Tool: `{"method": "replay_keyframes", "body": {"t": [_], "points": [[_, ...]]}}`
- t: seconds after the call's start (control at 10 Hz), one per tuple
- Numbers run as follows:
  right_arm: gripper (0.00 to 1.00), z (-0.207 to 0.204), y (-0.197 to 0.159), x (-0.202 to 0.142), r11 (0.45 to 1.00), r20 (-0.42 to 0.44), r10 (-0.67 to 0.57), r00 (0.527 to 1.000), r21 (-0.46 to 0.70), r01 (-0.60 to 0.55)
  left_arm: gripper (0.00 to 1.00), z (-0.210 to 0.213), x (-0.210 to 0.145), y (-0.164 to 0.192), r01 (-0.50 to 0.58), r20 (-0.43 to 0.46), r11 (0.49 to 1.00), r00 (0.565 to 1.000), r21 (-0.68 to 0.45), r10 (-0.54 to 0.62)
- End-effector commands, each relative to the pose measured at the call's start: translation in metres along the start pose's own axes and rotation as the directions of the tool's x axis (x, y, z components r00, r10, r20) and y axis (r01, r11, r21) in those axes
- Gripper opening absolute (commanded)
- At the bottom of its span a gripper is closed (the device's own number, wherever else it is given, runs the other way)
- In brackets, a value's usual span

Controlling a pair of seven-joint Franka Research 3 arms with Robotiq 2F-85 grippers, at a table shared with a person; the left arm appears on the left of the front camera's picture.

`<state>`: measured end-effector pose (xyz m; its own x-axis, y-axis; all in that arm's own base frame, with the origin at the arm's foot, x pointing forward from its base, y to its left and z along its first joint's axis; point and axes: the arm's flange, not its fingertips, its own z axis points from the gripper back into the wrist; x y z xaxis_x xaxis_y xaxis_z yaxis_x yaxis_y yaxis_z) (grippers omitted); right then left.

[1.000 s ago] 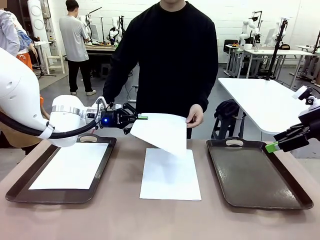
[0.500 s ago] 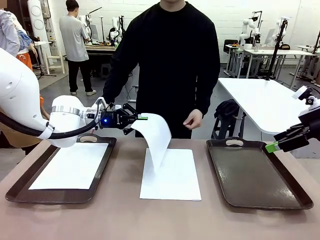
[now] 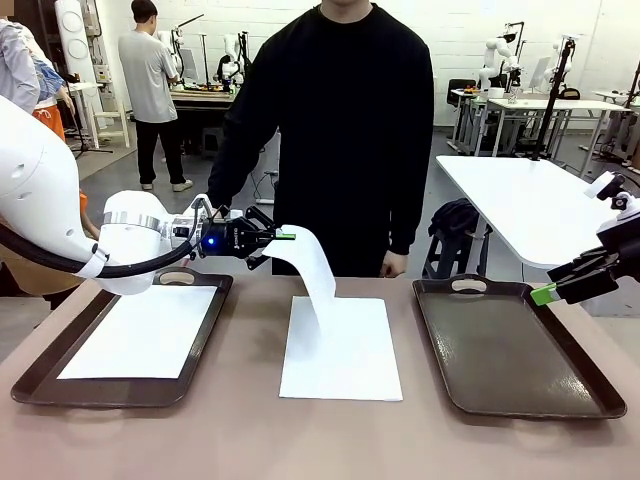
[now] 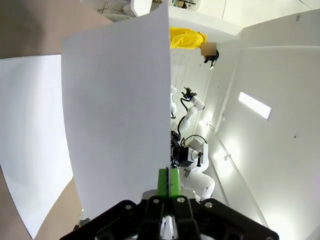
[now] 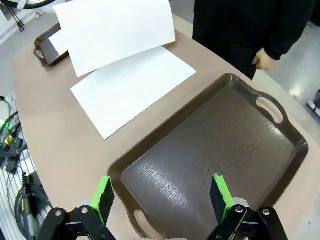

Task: Sort the A4 documents.
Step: Receive the A4 Paper.

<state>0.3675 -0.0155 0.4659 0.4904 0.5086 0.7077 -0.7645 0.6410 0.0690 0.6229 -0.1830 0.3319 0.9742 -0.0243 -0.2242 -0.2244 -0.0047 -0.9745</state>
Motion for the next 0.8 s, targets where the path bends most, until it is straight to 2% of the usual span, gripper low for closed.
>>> {"method": "replay_keyframes", "body": {"t": [0.0,0.7], "points": [[1.0,-0.0029,-0.0037,0.0008,1.0,0.022,0.008,1.0,0.018,-0.008,0.0,-0.0013,0.0008,-0.0008,-0.014,0.009,1.0,1.0,-0.005,0.014],[1.0,-0.0029,-0.0037,0.0008,1.0,0.022,0.008,1.0,0.018,-0.008,0.0,-0.0013,0.0008,-0.0008,-0.014,0.009,1.0,1.0,-0.005,0.014]]}}
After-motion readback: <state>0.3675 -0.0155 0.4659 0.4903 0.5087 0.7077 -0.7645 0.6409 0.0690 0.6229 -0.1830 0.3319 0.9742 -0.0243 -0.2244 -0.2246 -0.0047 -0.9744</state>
